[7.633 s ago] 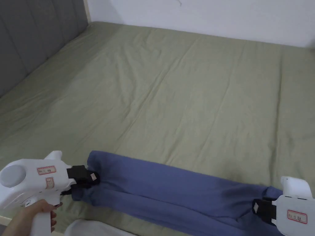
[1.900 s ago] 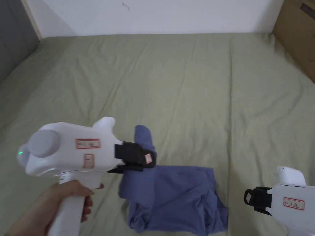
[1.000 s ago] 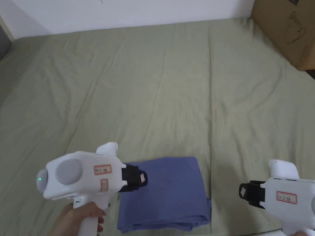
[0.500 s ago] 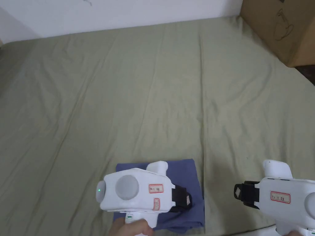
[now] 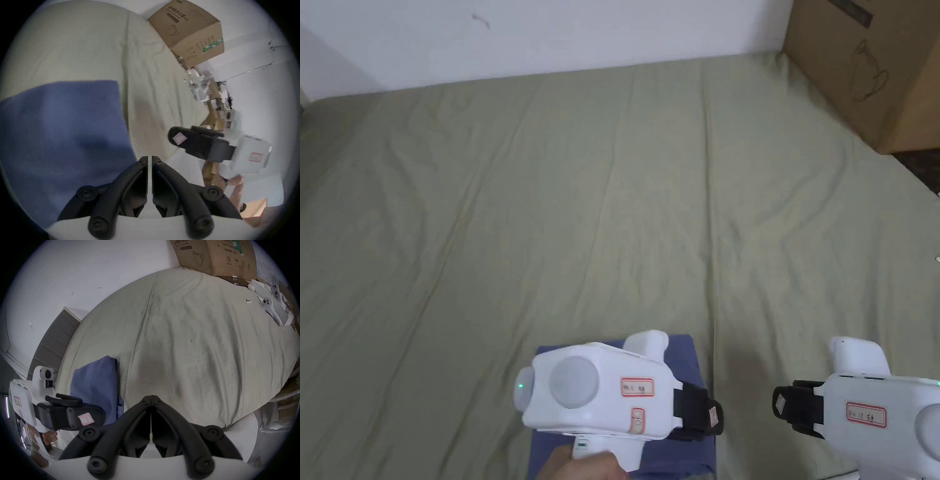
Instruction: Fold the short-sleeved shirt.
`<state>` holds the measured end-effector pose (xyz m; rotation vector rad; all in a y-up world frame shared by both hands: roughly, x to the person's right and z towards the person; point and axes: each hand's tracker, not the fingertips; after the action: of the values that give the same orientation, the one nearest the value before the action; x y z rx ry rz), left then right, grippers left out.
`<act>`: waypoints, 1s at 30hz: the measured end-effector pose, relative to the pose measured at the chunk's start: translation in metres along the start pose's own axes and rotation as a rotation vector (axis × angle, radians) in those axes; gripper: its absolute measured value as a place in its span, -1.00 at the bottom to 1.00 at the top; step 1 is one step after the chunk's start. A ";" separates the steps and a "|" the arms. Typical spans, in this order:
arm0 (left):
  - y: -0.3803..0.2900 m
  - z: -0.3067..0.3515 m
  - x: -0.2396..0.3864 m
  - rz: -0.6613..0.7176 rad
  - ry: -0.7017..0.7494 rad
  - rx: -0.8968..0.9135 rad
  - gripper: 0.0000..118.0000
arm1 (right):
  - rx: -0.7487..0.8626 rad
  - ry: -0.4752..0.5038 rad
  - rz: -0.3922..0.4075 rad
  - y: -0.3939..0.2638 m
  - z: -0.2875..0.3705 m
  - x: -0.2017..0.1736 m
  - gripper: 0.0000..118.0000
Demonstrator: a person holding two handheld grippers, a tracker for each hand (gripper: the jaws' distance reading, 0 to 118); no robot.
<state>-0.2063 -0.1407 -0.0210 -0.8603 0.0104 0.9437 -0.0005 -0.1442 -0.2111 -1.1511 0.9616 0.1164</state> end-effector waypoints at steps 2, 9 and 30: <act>0.005 0.025 -0.004 0.015 -0.021 0.068 -0.92 | 0.010 0.012 0.013 0.000 0.008 -0.008 -1.00; -0.003 0.125 -0.070 0.107 0.056 0.288 -0.92 | 0.030 0.073 0.092 0.015 0.017 -0.047 -1.00; -0.068 0.150 -0.180 0.385 -0.015 0.356 -0.02 | -0.186 0.136 0.385 -0.005 -0.080 -0.146 -1.00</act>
<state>-0.3199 -0.1899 0.1893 -0.5269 0.3322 1.2618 -0.1339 -0.1558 -0.1125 -1.1416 1.3081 0.4497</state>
